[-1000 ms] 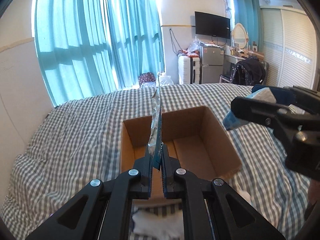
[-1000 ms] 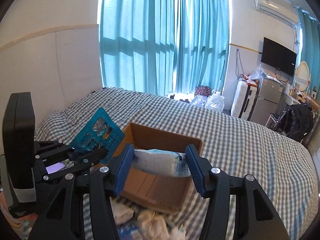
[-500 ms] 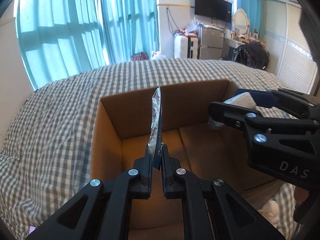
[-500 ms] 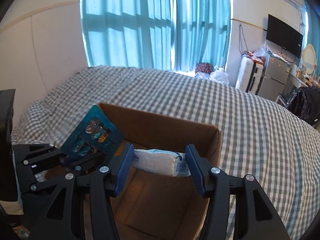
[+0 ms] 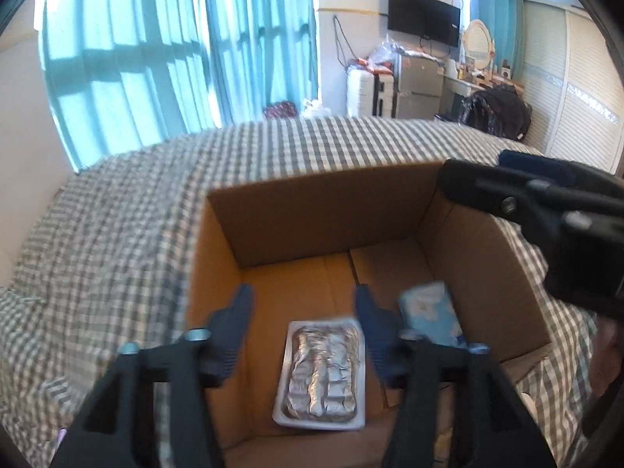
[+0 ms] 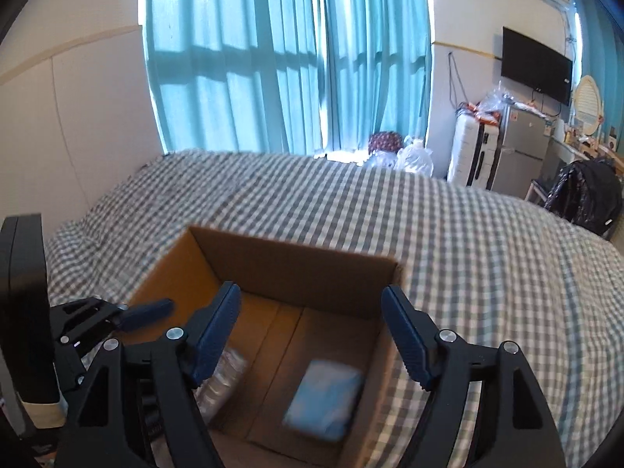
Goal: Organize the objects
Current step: 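Carry both items over the box and open both grippers to drop them, then move both grippers back to the pile of items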
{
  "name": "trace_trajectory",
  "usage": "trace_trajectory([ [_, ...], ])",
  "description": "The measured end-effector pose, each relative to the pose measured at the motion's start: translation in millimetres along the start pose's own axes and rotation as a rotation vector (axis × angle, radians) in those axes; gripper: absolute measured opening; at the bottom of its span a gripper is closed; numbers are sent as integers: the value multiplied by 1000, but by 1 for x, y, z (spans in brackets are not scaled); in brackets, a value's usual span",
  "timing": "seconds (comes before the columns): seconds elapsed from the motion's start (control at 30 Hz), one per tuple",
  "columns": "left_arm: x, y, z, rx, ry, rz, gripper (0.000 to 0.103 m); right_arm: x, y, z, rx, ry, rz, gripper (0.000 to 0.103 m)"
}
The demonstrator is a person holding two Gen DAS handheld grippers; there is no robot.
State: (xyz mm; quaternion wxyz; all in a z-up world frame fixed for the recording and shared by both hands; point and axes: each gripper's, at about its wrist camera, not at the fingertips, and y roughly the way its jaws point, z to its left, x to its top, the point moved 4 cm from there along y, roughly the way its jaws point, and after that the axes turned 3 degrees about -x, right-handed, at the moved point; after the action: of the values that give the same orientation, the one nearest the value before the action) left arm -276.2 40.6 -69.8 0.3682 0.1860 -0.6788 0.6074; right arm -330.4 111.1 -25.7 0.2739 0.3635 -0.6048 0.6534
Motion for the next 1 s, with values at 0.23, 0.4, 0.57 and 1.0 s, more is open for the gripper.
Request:
trace_trajectory([
  [0.23, 12, -66, 12, 66, -75, -97, 103, 25, -86, -4, -47, -26, -92, 93],
  [0.4, 11, -115, 14, 94, -104, -163, 103, 23, -138, -1, -37, -71, -135, 101],
  [0.57, 4, -143, 2, 165, -81, -171, 103, 11, -176, 1, -11, -118, -164, 103],
  [1.0, -83, -119, -47, 177, -119, -57, 103, -93, -131, -26, 44, -166, 18, 103],
])
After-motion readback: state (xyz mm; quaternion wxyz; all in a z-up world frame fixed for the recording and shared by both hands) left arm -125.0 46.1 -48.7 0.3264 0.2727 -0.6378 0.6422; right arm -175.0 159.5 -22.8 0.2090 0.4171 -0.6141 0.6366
